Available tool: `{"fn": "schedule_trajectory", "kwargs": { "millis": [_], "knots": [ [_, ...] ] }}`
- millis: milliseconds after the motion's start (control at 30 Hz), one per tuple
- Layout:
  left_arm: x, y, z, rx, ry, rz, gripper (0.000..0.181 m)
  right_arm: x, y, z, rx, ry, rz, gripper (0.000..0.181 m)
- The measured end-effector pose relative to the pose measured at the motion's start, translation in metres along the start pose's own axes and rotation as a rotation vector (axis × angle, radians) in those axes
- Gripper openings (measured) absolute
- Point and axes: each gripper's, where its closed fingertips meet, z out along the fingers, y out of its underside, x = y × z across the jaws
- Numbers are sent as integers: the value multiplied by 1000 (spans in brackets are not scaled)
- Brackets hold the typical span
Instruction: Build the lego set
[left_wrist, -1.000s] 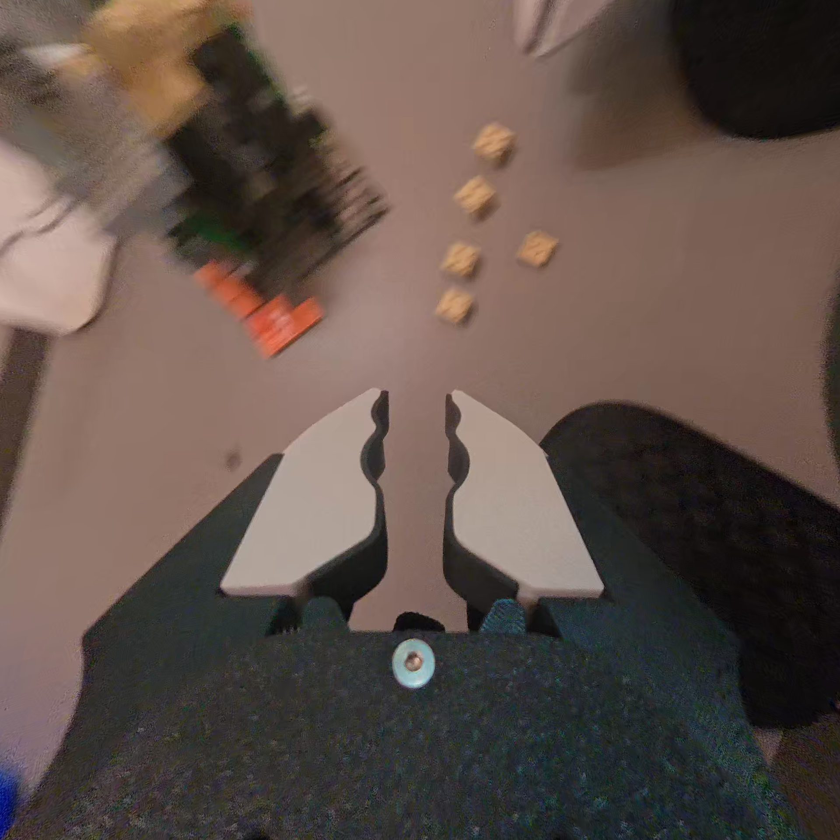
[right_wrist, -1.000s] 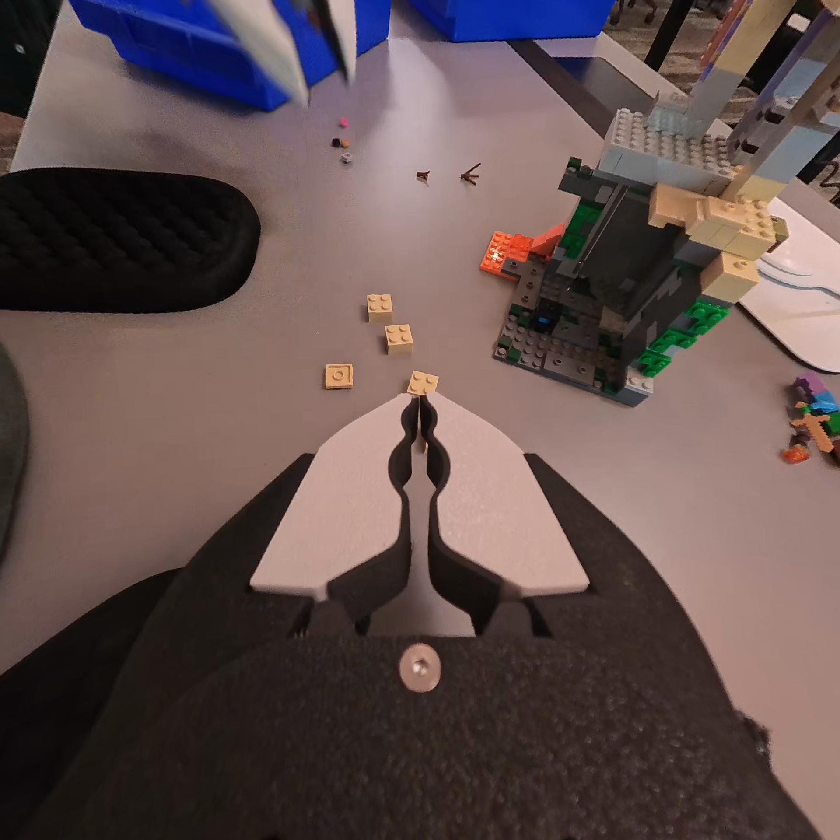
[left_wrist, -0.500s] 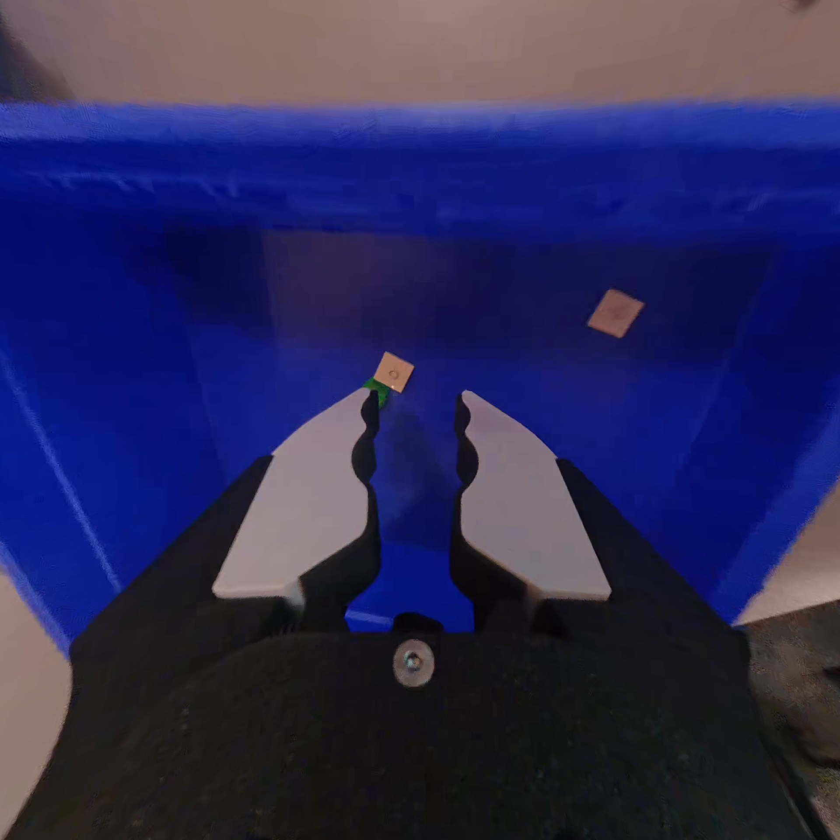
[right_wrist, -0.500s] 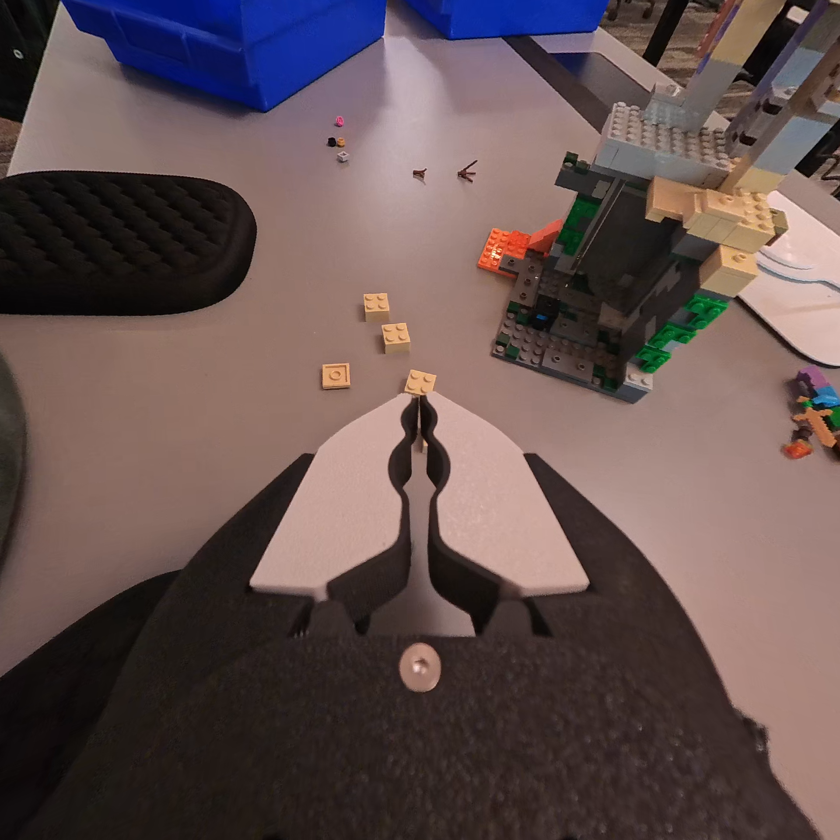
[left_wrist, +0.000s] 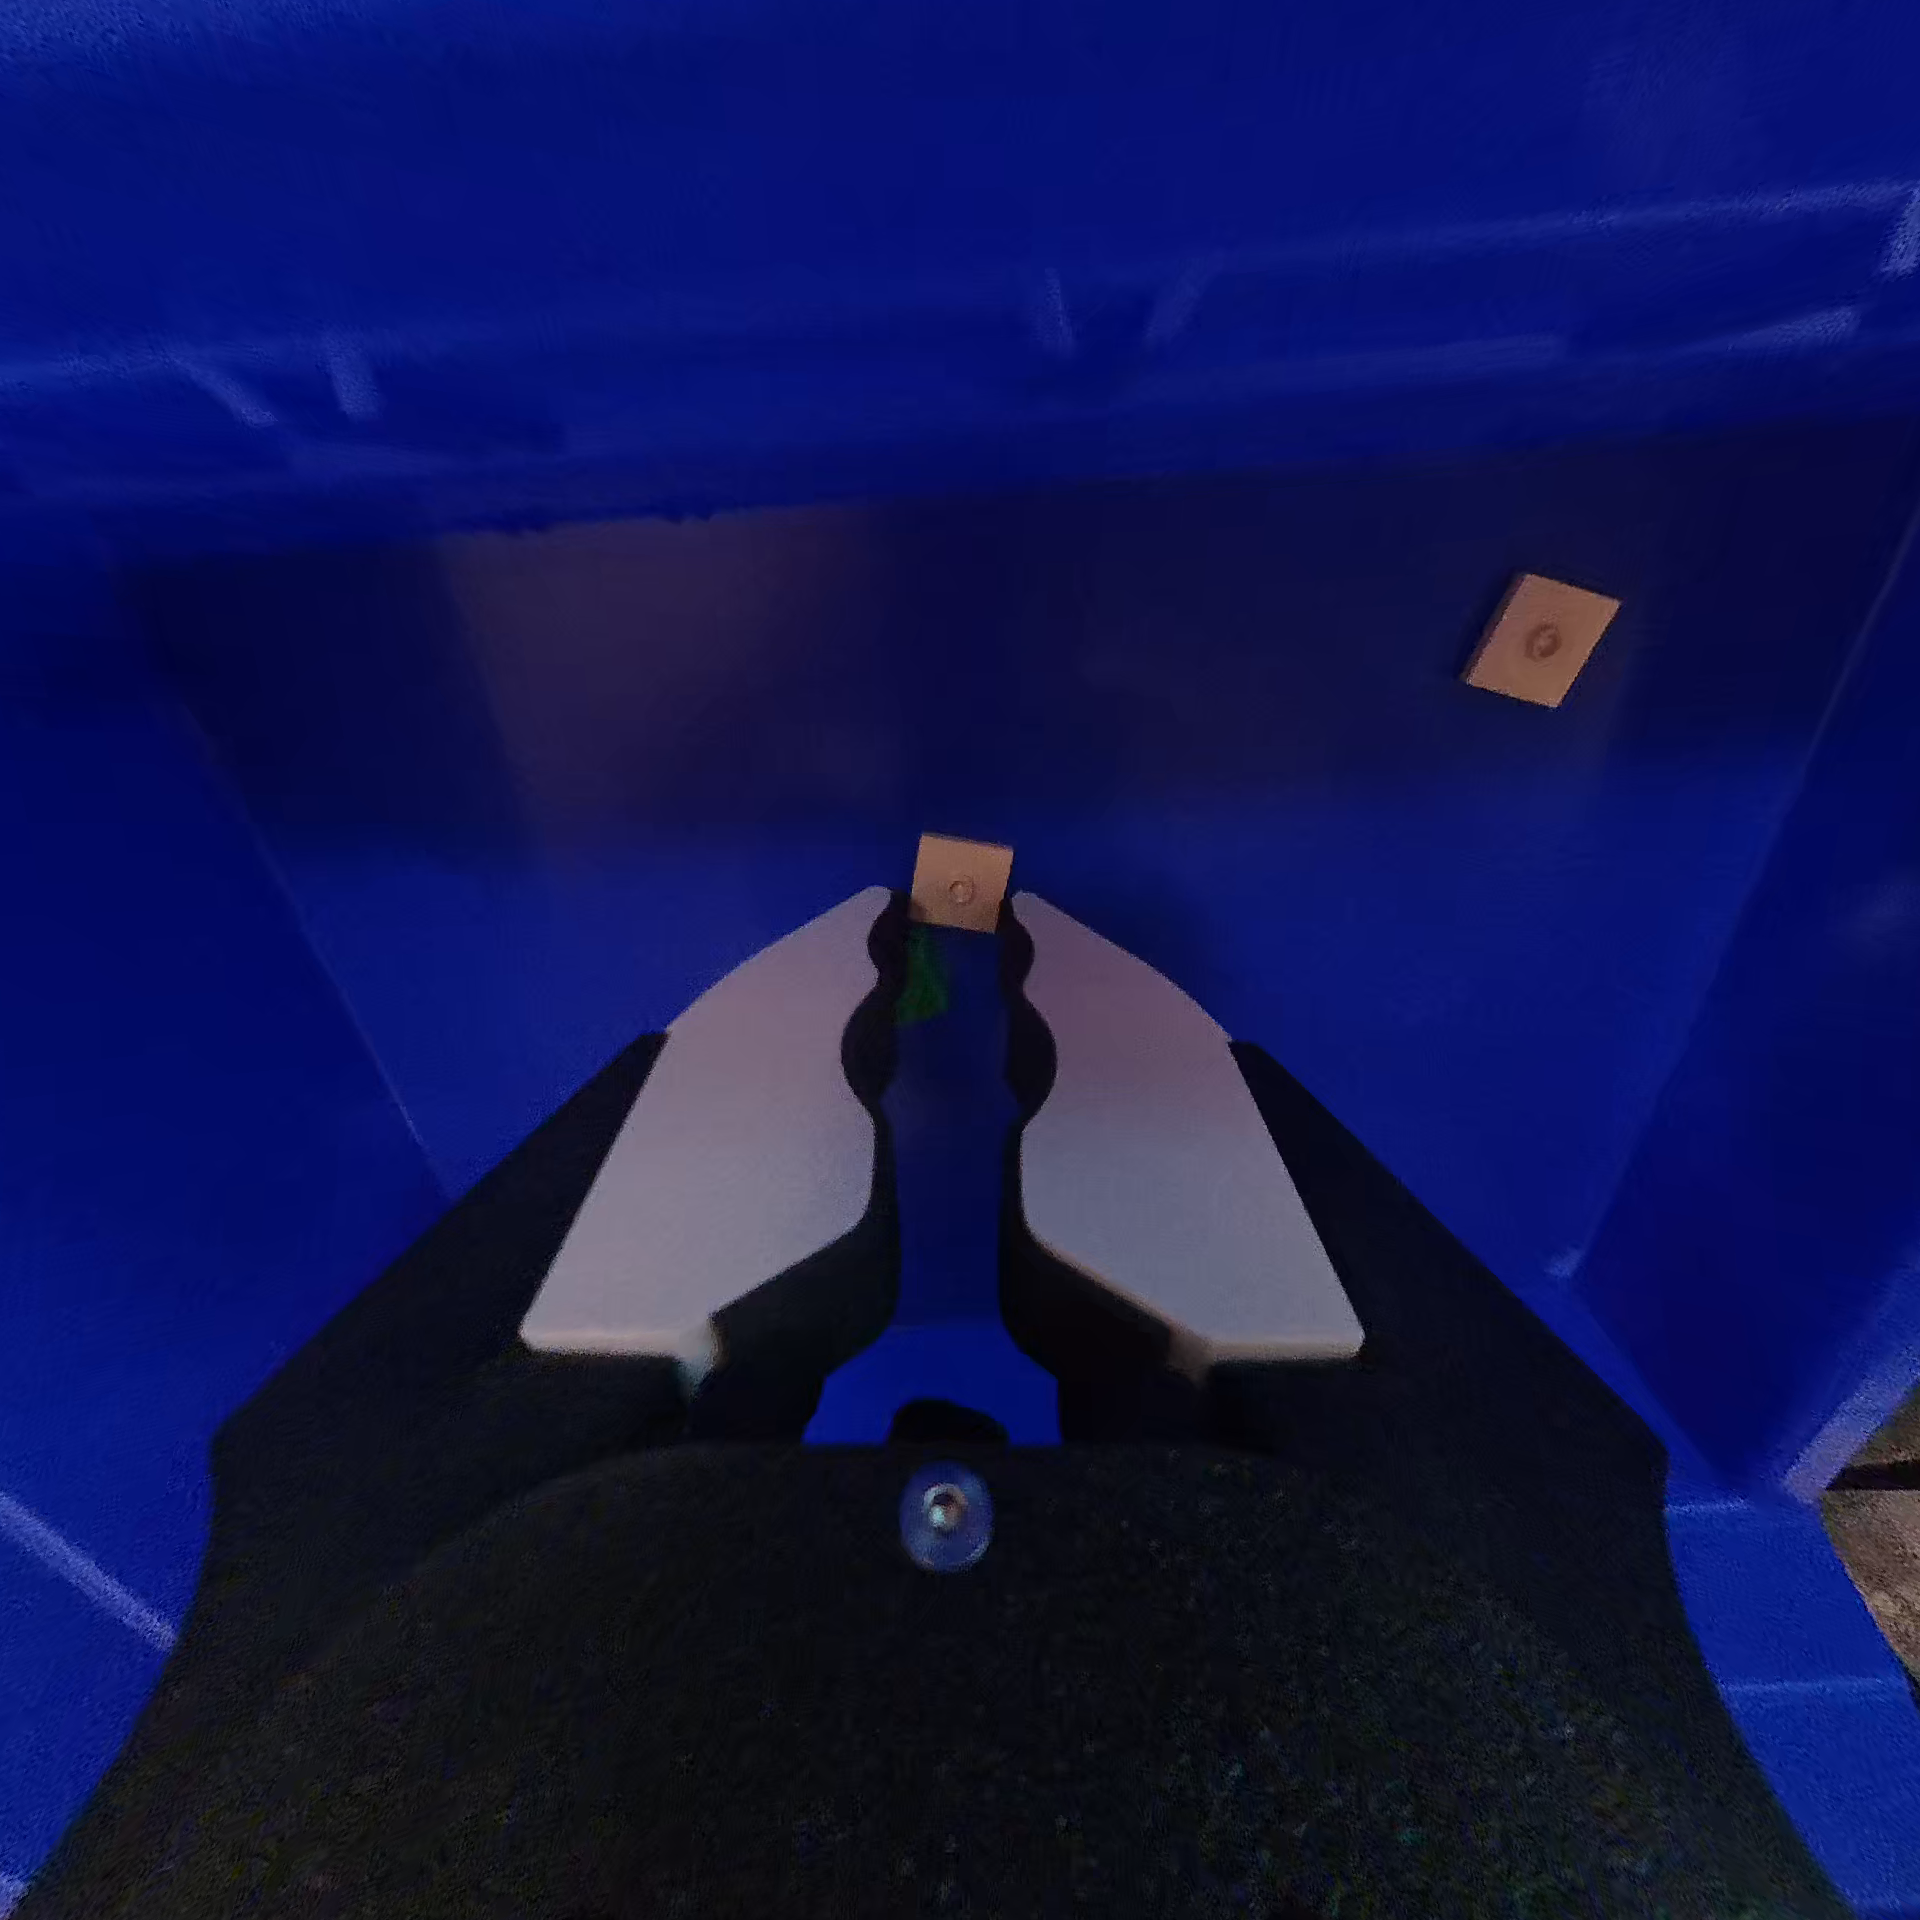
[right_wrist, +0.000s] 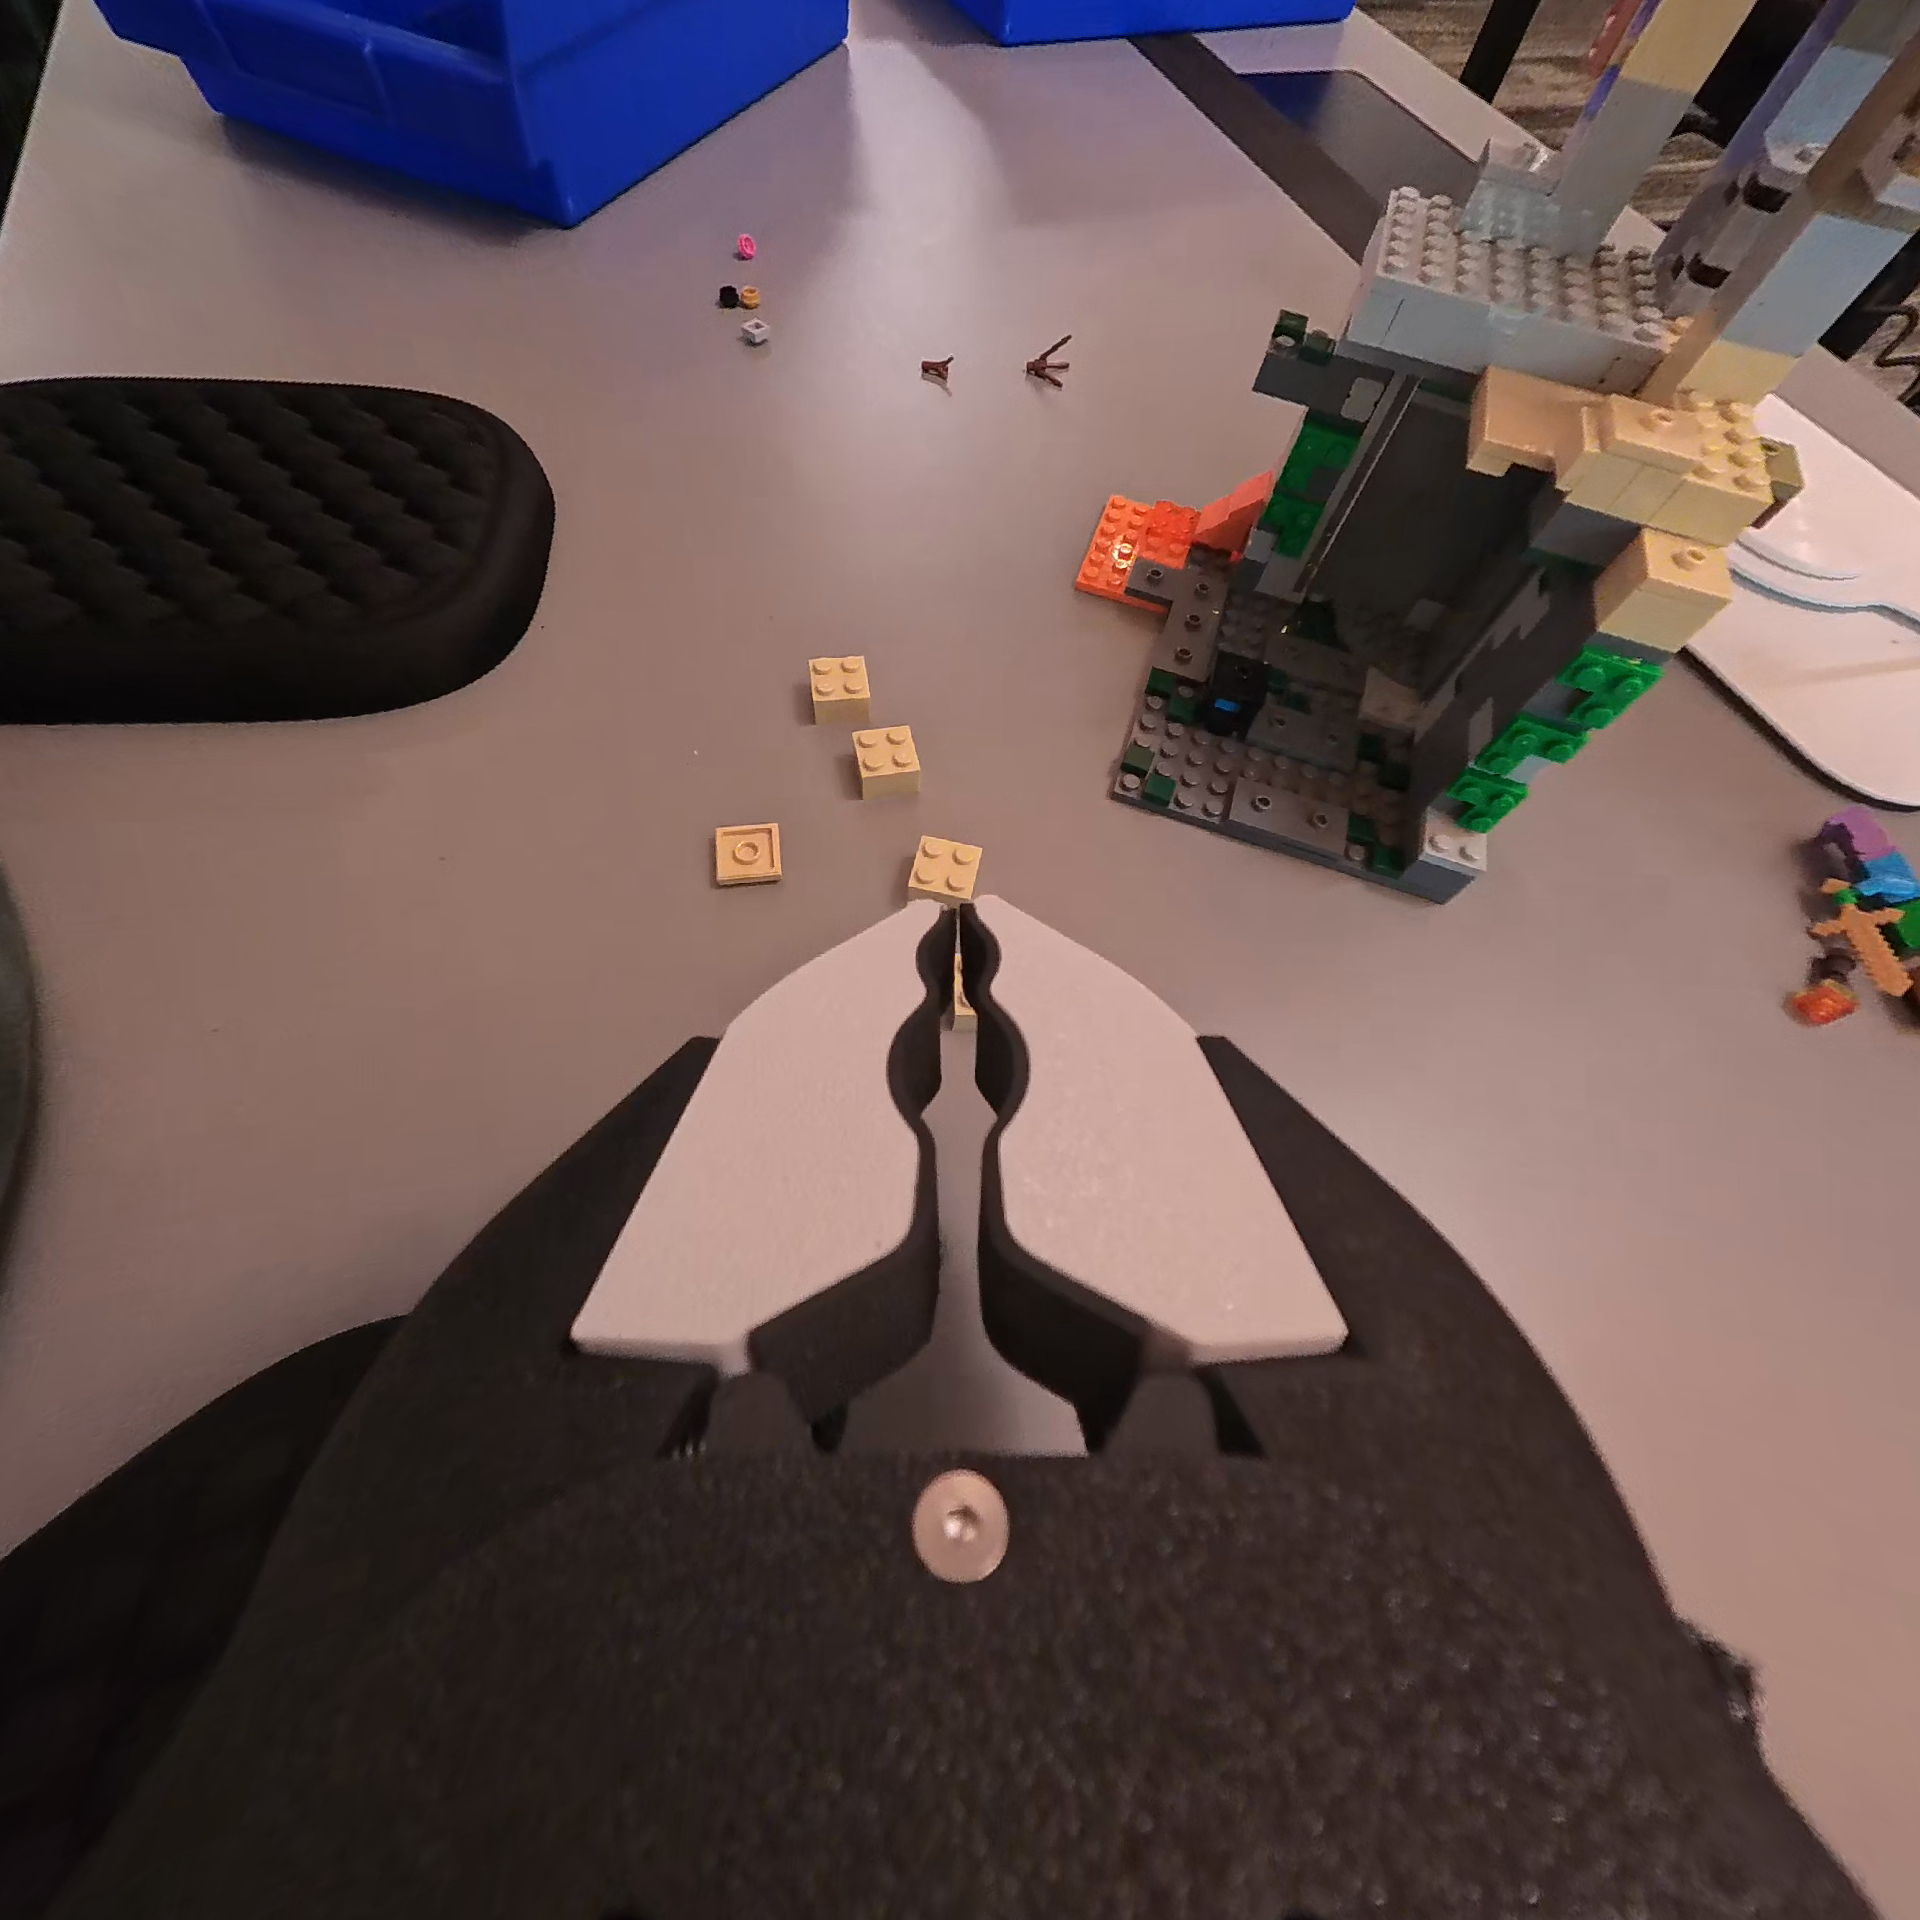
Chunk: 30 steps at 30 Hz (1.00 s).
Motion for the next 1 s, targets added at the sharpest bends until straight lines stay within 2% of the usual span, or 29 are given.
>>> {"fn": "schedule_trajectory", "kwargs": {
  "millis": [133, 233, 400, 500, 567, 667, 767, 867, 1000],
  "knots": [
    [18, -6, -8, 19, 17, 13, 17, 0, -1, -1, -1, 0, -8, 0],
    [40, -26, -38, 117, -37, 64, 16, 1, -1, -2, -1, 2, -10, 0],
    [109, -81, -109, 295, -134, 206, 16, 3, -3, -2, 4, 15, -17, 0],
    [166, -126, -120, 360, -154, 349, 16, 8, -1, -4, -9, 60, -17, 0],
    [200, -157, -115, 394, -161, 420, 16, 19, 5, -7, -42, 141, -7, 0],
    [245, -199, -96, 446, -87, 465, 16, 37, 12, -19, -54, 260, 36, 0],
    [272, -231, -69, 450, -30, 496, 16, 49, 14, -34, -24, 322, 130, 0],
    [286, -260, -45, 448, 10, 483, 16, 67, 12, -55, 61, 454, 206, 0],
    [300, -287, -14, 427, 8, 477, 15, 97, -2, -101, 275, 701, 253, 0]
  ]
}}
